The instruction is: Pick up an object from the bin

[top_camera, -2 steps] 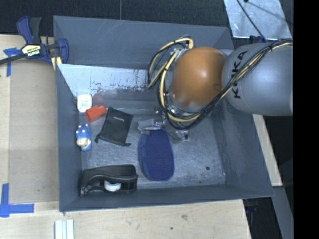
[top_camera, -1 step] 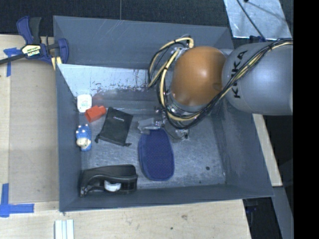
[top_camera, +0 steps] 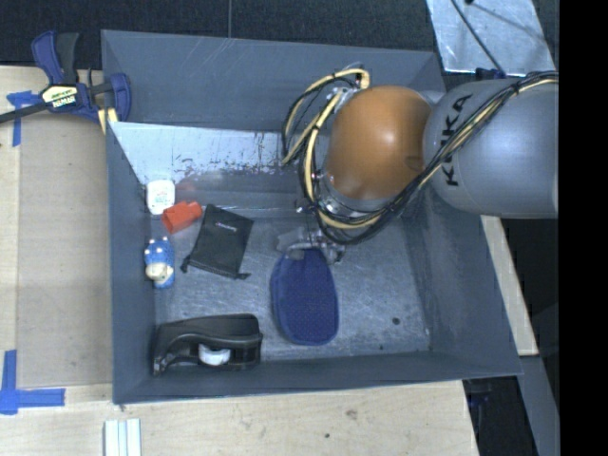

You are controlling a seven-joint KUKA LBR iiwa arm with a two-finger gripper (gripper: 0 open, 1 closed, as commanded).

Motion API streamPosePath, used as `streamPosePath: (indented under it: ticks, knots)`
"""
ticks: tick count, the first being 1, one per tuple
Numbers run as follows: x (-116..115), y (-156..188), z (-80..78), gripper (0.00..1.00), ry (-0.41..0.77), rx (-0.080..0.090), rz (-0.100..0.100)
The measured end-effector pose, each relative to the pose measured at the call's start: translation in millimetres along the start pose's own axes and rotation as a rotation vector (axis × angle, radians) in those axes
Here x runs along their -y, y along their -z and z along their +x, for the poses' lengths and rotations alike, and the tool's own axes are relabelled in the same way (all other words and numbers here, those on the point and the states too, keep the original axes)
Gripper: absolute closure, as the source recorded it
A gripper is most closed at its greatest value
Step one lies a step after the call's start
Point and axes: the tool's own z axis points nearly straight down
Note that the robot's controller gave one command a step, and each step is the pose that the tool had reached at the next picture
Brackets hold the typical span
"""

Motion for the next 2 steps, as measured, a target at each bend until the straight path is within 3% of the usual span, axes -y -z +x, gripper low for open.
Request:
streamPosePath:
  ticks: [1, 2]
  knots:
    - [2, 39, -1.5, 1.0, -0.004, -0.01, -0.008]
    - [5, 104, -3.4, 1.0, -0.007, -0.01, -0.005]
